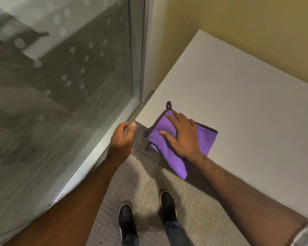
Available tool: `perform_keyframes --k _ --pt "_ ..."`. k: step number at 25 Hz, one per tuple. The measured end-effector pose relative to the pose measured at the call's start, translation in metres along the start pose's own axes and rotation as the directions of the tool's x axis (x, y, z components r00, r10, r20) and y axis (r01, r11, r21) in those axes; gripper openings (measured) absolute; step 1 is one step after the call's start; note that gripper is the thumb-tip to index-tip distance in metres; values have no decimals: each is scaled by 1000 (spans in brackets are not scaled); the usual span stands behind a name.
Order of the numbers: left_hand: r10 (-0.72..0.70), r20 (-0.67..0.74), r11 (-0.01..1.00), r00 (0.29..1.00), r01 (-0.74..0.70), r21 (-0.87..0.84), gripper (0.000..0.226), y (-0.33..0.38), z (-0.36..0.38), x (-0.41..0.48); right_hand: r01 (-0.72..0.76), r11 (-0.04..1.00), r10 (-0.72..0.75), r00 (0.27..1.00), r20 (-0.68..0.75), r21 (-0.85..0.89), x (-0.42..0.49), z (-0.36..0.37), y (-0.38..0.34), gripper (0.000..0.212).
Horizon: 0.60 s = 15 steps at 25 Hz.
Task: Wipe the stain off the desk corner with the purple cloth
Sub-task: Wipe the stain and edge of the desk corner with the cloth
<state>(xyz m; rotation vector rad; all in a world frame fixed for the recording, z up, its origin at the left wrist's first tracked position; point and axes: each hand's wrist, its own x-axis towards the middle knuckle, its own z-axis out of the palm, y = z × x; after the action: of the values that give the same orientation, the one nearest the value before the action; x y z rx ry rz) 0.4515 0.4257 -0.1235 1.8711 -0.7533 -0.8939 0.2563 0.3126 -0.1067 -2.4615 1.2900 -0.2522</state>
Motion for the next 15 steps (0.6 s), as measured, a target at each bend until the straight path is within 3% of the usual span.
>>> perform_keyframes --k 5,10,15 --pt "15 -22 995 1000 -17 -94 13 1 0 -6 236 970 -241 965 107 53 9 12 -38 54" --pt "-48 132 980 990 73 -187 34 2 5 -14 388 922 -386 913 128 15 -17 18 -46 48" --pt "-126 264 955 956 189 -227 64 -9 19 -28 360 933 -358 924 132 5 -52 18 -34 65"
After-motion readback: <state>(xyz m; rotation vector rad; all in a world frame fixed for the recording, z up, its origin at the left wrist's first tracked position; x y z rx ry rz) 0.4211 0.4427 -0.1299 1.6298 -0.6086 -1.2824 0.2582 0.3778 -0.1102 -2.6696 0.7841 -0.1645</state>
